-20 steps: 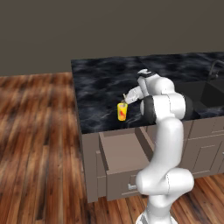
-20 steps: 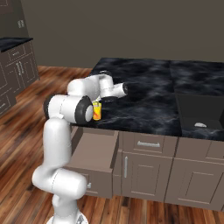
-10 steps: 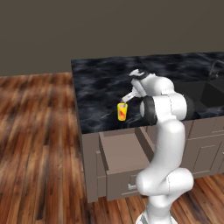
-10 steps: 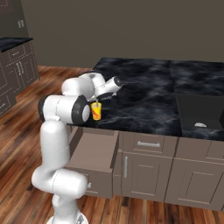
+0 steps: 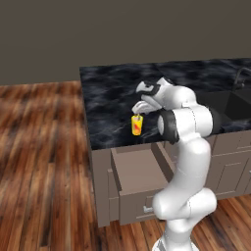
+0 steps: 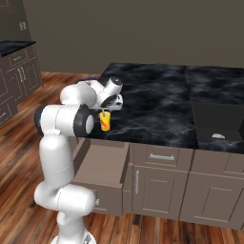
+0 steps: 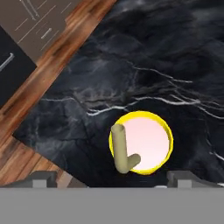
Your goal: Pick up the straw from the right drawer and put it inside the smoothie cup.
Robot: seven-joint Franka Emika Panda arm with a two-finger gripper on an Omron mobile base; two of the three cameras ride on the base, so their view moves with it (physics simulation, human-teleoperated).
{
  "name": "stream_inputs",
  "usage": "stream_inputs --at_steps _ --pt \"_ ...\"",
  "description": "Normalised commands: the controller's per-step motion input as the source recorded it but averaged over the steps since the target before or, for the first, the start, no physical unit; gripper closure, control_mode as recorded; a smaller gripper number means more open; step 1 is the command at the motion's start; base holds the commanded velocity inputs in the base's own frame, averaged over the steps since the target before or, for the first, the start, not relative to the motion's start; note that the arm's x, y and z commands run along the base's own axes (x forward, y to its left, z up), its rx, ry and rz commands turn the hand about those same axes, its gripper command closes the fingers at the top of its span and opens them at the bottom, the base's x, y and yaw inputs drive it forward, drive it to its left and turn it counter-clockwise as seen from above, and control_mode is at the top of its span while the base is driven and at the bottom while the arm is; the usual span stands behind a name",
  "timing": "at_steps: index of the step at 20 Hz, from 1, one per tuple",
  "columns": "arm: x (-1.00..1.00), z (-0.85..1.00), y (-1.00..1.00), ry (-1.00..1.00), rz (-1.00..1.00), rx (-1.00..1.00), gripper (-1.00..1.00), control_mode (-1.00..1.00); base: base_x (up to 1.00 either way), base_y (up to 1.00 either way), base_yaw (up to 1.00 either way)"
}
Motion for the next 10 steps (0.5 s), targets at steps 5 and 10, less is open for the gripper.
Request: stream_inputs --at_steps 5,10 --pt "-0.88 0.00 -0.02 0.04 -0.21 0.00 -1.00 -1.00 0.00 0.00 0.00" --pt "-1.00 -0.05 -0.16 -0.02 -0.16 0.00 -1.00 -1.00 0.00 0.00 0.00"
